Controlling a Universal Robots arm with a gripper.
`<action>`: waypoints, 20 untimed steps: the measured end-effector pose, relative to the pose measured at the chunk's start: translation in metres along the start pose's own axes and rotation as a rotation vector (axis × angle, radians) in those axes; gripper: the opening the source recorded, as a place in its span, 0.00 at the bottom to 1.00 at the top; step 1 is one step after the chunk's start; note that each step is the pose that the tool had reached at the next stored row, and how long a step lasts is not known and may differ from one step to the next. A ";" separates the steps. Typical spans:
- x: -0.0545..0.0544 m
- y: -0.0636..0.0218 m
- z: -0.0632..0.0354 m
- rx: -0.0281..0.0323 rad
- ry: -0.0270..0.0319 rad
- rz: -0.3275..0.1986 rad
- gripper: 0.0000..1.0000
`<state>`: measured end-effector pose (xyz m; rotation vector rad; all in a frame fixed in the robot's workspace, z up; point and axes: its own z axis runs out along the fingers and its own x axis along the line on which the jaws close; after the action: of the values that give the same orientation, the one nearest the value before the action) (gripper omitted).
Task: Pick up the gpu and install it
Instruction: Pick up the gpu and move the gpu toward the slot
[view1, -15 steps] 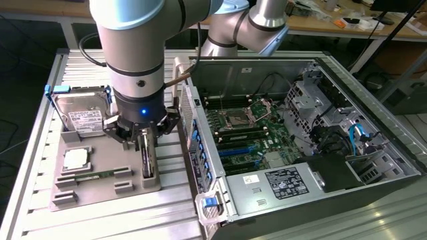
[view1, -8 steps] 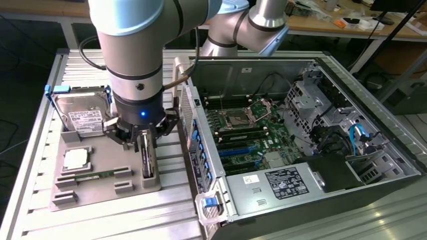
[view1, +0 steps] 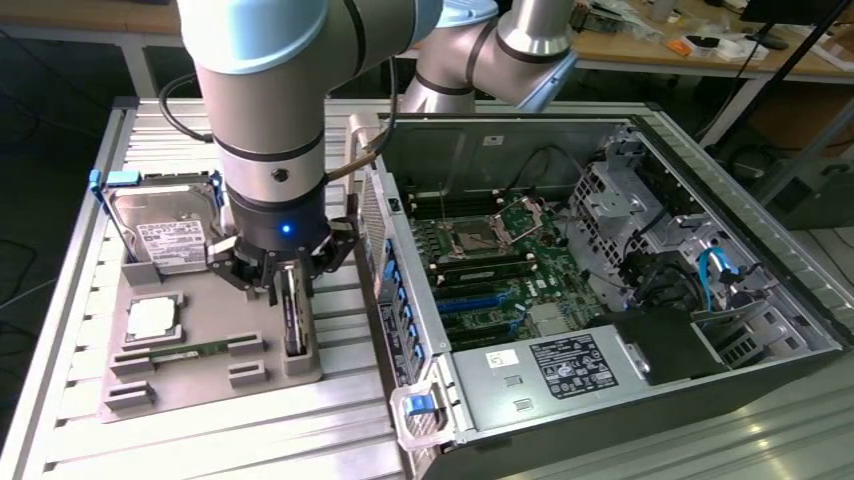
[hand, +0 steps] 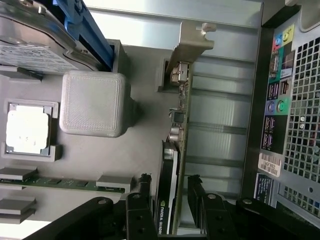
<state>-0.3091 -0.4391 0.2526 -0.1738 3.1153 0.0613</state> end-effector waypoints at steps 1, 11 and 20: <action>0.000 0.0003 -0.0001 0.0107 0.0014 0.000 0.43; 0.000 0.0014 0.0004 0.0328 0.0032 0.020 0.43; 0.000 0.0014 0.0007 0.0344 0.0015 0.095 0.43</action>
<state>-0.3091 -0.4376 0.2519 -0.0254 3.1221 0.0091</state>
